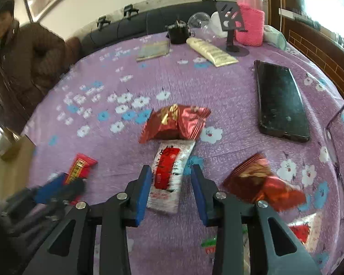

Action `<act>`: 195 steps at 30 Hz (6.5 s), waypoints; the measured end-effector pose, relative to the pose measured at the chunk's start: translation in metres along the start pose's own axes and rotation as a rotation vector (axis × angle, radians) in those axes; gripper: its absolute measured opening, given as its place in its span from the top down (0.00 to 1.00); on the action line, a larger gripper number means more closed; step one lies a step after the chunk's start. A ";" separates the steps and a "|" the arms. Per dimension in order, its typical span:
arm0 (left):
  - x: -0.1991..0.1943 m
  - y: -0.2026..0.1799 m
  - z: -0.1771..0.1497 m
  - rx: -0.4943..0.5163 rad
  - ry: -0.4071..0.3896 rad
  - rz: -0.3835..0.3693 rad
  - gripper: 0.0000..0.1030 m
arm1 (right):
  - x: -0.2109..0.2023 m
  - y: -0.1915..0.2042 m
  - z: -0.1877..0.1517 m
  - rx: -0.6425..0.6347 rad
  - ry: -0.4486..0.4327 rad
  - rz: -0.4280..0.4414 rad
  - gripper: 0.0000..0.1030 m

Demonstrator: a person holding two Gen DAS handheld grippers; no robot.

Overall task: Organize snacks
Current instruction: 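Grasp the red gold-lettered bar with left gripper while right grasps the white-red wrapper, then lift the red bar and white-red wrapper with both grippers, then carry both snacks over the cardboard tray with both grippers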

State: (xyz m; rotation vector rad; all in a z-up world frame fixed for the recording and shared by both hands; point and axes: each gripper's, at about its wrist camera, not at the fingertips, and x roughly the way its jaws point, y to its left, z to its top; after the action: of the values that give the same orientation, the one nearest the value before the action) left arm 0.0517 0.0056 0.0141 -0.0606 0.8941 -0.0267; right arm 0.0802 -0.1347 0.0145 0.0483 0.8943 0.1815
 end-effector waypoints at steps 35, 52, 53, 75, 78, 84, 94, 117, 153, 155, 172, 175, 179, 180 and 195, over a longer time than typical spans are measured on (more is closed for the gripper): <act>-0.011 0.010 0.003 -0.040 -0.058 0.002 0.79 | -0.038 0.017 -0.010 -0.029 -0.079 0.185 0.96; -0.008 0.010 0.002 -0.031 -0.065 0.022 0.79 | -0.006 0.009 -0.008 0.022 0.054 0.217 0.70; -0.008 0.011 0.002 -0.034 -0.066 0.026 0.79 | -0.006 0.011 -0.008 0.022 0.055 0.204 0.65; -0.008 0.013 0.003 -0.035 -0.074 0.052 0.87 | -0.005 0.017 -0.007 -0.126 0.010 -0.013 0.75; -0.008 0.012 0.003 -0.033 -0.075 0.039 0.92 | -0.013 0.013 -0.005 -0.095 -0.016 0.004 0.92; -0.008 0.012 0.003 -0.033 -0.077 0.034 0.93 | -0.017 0.011 -0.004 -0.075 -0.027 0.056 0.93; -0.013 0.017 0.004 -0.065 -0.098 0.006 0.96 | -0.036 0.019 -0.005 -0.078 -0.092 0.138 0.93; -0.005 0.010 0.004 -0.030 -0.100 -0.032 0.99 | -0.049 0.010 -0.007 -0.016 -0.115 0.174 0.93; -0.005 0.005 -0.001 -0.003 -0.073 -0.008 0.81 | -0.052 0.007 -0.005 0.002 -0.120 0.194 0.93; -0.009 0.002 0.000 0.006 -0.094 -0.002 0.81 | -0.053 0.007 -0.006 0.000 -0.124 0.198 0.93; -0.063 0.009 -0.009 -0.052 -0.136 -0.085 0.81 | -0.059 0.008 -0.007 -0.010 -0.151 0.204 0.93; -0.081 0.020 -0.015 -0.066 -0.162 -0.082 0.81 | -0.059 0.011 -0.008 -0.016 -0.150 0.215 0.93; -0.104 0.039 -0.027 -0.087 -0.194 -0.071 0.81 | -0.061 0.022 -0.011 -0.024 -0.140 0.241 0.93; -0.108 0.044 -0.030 -0.090 -0.198 -0.068 0.81 | -0.062 0.026 -0.013 -0.029 -0.133 0.253 0.93; -0.148 0.150 -0.082 -0.264 -0.252 0.050 0.81 | -0.098 0.147 -0.054 -0.224 -0.065 0.450 0.93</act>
State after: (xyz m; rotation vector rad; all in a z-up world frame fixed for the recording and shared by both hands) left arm -0.1055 0.1586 0.0681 -0.2823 0.6421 0.1432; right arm -0.0415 -0.0093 0.0734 0.0460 0.7838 0.6952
